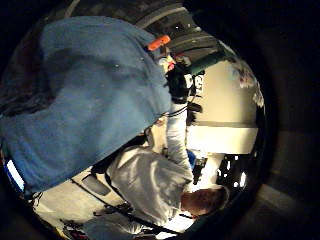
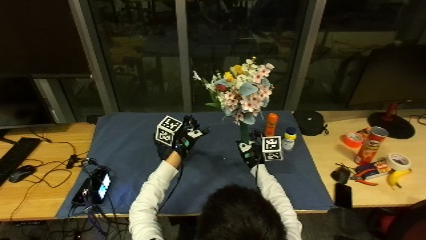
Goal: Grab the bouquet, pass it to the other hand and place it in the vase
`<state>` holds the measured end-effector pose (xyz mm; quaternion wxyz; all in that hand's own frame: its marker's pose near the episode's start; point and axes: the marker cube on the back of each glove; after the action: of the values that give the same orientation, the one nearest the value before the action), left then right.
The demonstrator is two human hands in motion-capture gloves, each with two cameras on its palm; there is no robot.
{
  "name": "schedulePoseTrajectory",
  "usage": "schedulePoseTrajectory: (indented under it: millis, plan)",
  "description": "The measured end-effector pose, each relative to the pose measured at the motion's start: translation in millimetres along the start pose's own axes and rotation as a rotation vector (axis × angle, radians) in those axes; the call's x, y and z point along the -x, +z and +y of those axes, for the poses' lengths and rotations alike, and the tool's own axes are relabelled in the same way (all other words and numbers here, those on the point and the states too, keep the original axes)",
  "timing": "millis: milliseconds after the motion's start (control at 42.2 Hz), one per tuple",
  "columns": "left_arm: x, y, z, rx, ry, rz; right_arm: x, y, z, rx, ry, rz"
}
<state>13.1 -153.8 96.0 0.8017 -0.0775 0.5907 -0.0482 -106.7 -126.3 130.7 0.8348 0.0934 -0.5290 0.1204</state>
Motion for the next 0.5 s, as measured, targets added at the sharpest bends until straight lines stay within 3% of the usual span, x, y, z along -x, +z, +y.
schedulePoseTrajectory:
  millis: [142,379,498]
  plan:
    - [-3.8,15.5,-24.9,-0.010,-0.017,0.114,19.9,23.9,5.7,0.027,-0.102,-0.130]
    - [-25.7,54.5,-49.6,-0.205,0.014,0.157,34.8,58.9,4.6,-0.020,-0.118,-0.153]
    - [-28.8,79.8,-56.9,-0.219,0.040,0.170,39.6,74.8,7.5,-0.023,-0.146,-0.170]
